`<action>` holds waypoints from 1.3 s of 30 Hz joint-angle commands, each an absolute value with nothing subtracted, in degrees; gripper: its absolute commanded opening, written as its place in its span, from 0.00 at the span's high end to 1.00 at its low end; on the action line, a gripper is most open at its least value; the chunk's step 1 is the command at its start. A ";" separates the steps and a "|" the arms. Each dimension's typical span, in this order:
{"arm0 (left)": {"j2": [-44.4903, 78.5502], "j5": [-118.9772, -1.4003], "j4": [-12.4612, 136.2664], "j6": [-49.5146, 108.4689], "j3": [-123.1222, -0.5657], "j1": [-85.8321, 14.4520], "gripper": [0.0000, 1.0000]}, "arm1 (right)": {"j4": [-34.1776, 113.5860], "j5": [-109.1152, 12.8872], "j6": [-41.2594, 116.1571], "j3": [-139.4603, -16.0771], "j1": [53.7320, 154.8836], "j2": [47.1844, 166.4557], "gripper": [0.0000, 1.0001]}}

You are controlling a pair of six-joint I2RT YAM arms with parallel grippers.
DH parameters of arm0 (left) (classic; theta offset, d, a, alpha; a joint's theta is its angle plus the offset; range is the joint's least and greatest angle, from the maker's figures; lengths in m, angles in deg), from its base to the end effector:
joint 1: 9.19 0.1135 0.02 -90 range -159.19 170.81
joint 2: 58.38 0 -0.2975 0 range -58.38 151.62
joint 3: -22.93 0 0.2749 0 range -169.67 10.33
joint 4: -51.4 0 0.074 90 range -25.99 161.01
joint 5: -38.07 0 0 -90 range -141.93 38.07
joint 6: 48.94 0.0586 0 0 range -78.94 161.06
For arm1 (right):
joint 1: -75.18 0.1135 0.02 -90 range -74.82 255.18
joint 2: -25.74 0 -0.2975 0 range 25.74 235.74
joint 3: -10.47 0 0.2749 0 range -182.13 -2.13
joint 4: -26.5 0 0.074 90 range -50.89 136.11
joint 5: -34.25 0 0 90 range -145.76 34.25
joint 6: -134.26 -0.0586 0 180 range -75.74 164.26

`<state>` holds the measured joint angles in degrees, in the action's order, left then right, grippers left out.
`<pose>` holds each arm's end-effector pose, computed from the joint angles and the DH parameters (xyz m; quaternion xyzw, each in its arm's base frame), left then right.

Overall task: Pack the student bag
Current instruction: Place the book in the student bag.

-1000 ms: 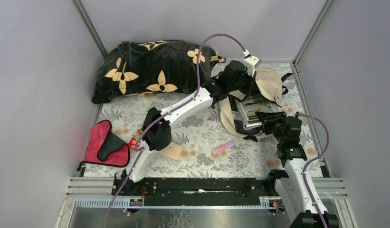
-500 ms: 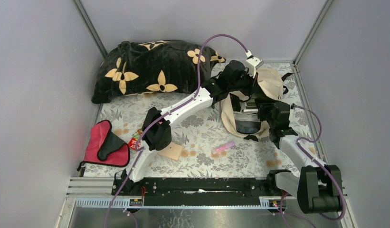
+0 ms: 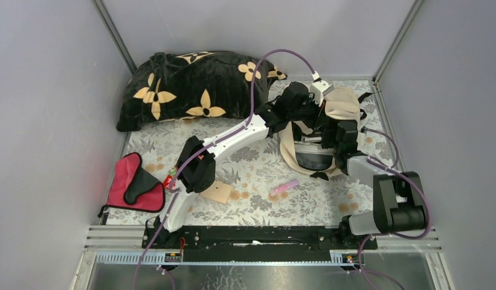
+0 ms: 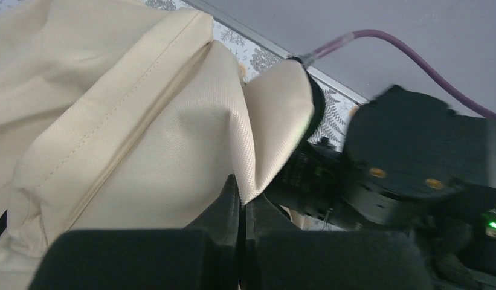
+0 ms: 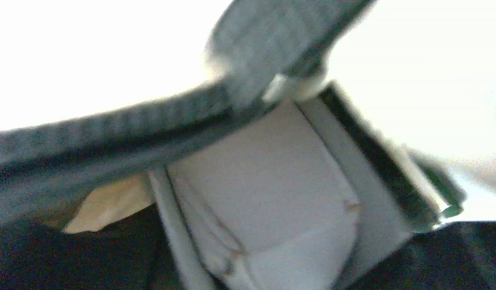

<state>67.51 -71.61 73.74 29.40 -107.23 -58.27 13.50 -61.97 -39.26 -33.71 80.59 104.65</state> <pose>0.3724 -0.4598 0.3349 0.3509 0.7231 -0.4119 0.4293 0.3108 0.0231 0.1999 0.5444 0.6226 0.3604 0.4313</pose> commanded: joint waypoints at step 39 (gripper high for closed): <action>72.09 -68.90 79.22 32.78 -113.86 -62.09 0.13 | 76.04 -69.98 0.57 -53.33 80.48 56.10 0.00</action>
